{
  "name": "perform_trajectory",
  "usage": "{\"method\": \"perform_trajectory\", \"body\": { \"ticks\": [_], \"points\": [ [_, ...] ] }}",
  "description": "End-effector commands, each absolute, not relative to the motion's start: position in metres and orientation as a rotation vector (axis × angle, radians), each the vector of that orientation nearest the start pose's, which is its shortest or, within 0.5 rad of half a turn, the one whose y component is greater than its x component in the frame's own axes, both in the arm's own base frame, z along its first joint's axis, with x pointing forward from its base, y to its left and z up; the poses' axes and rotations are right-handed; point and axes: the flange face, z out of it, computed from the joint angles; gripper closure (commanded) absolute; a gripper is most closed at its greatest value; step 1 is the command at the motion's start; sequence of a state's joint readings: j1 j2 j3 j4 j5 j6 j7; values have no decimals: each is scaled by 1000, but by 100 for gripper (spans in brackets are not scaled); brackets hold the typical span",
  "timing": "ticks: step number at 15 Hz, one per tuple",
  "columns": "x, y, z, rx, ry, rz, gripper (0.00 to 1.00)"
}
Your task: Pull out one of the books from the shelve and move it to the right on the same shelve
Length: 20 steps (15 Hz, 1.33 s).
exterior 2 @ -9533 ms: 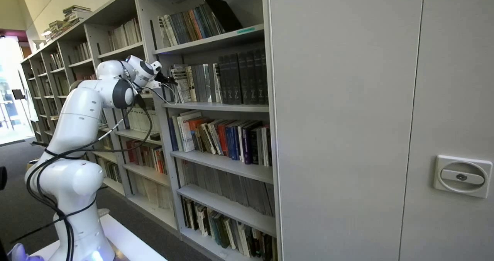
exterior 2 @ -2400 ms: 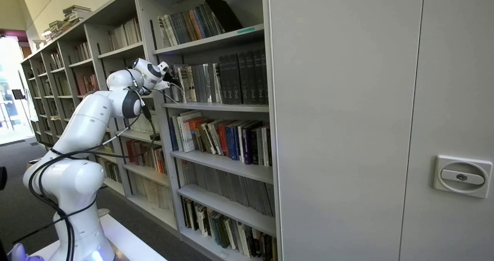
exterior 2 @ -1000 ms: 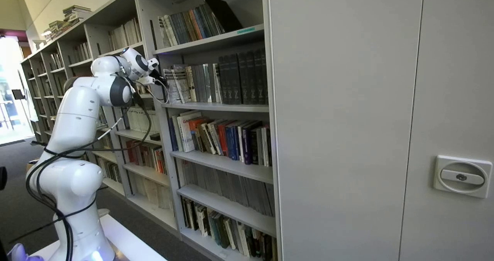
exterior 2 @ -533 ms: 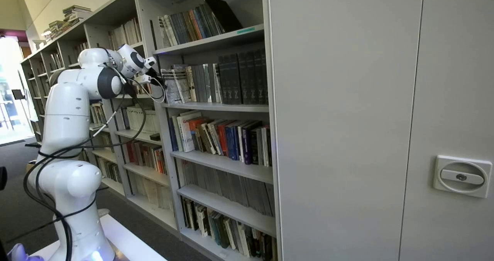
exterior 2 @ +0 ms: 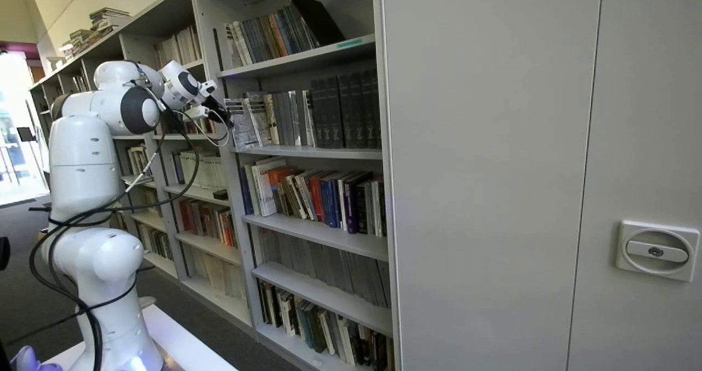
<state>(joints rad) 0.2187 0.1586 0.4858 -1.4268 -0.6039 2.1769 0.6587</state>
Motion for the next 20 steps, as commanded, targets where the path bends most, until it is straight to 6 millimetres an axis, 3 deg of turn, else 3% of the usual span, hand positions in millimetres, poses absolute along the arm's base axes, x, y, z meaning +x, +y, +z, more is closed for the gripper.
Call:
{"method": "perform_trajectory", "body": {
  "ticks": [1, 9, 20],
  "points": [
    [506, 354, 684, -2955, -205, -1196, 98],
    [504, 315, 697, -2998, 89, -1230, 98],
    [516, 282, 699, -3035, 362, -1220, 98]
  ]
}}
